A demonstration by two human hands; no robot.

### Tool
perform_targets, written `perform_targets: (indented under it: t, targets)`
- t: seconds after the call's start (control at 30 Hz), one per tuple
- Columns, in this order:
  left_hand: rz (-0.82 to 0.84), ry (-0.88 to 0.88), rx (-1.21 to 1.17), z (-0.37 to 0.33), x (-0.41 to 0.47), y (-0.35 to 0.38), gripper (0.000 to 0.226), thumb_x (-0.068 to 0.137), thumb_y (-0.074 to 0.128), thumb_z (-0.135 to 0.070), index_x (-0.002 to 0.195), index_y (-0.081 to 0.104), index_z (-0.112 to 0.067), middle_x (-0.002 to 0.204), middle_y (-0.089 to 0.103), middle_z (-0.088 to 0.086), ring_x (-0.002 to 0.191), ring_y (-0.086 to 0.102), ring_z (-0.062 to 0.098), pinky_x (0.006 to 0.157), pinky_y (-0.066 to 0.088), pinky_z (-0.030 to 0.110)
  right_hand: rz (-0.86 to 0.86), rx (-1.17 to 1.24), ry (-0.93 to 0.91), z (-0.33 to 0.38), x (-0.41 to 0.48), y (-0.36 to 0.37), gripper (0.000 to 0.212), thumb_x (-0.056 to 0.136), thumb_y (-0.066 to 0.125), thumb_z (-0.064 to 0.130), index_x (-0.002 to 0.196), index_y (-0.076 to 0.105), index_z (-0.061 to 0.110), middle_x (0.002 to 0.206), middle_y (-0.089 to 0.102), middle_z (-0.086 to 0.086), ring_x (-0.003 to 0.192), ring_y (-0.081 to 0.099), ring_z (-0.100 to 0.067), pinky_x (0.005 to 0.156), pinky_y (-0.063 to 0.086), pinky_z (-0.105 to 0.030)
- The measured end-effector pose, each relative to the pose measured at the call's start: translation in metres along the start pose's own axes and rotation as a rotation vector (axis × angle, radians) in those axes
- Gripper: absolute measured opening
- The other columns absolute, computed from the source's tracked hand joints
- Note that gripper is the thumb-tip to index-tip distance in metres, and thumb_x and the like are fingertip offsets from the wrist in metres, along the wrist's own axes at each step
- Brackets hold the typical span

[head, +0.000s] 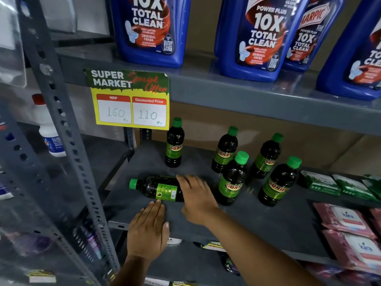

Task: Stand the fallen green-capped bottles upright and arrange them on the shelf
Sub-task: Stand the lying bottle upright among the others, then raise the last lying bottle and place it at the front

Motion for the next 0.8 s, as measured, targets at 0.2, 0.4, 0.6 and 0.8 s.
perform_targets:
  t: [0.2, 0.4, 0.6, 0.8]
  targets:
    - [-0.013, 0.012, -0.003, 0.001, 0.000, 0.001, 0.057, 0.096, 0.026, -0.038, 0.115, 0.065, -0.001, 0.124, 0.063, 0.015, 0.114, 0.059, 0.030, 0.093, 0.045, 0.044, 0.134, 0.083, 0.069, -0.009, 0.018, 0.017, 0.087, 0.084, 0.069, 0.022, 0.151, 0.014, 0.014, 0.147, 0.029, -0.017, 0.133, 0.029, -0.036, 0.111, 0.032, -0.044]
    - [-0.028, 0.044, -0.051, 0.001, 0.000, -0.002, 0.054, 0.095, 0.030, -0.038, 0.118, 0.065, -0.003, 0.128, 0.061, 0.012, 0.116, 0.058, 0.027, 0.095, 0.041, 0.042, -0.155, 0.447, 0.228, -0.021, -0.004, 0.018, 0.077, 0.087, 0.067, 0.022, 0.150, 0.022, 0.017, 0.149, 0.023, -0.009, 0.138, 0.025, -0.022, 0.112, 0.017, -0.021]
    - [-0.010, 0.063, -0.075, -0.001, 0.000, -0.007, 0.055, 0.096, 0.028, -0.039, 0.117, 0.065, -0.005, 0.127, 0.062, 0.011, 0.116, 0.058, 0.026, 0.097, 0.038, 0.038, -0.231, 0.663, 0.361, -0.030, -0.013, 0.024, 0.080, 0.085, 0.063, 0.047, 0.144, 0.024, 0.009, 0.138, 0.045, -0.011, 0.128, 0.044, -0.026, 0.102, 0.035, -0.027]
    - [0.022, 0.140, -0.034, 0.002, 0.006, -0.011, 0.054, 0.098, 0.029, -0.040, 0.117, 0.065, -0.004, 0.124, 0.063, 0.012, 0.115, 0.059, 0.026, 0.096, 0.044, 0.038, -0.120, 0.250, 0.318, -0.019, -0.003, 0.040, 0.119, 0.061, -0.003, 0.089, 0.143, 0.020, 0.005, 0.144, 0.045, -0.005, 0.139, 0.034, -0.020, 0.120, 0.000, -0.042]
Point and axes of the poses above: each hand's wrist, its own x-axis towards the middle knuckle, its own y-axis out of the palm, z = x × y, the point moved 8 cm from there along x, towards the middle knuckle
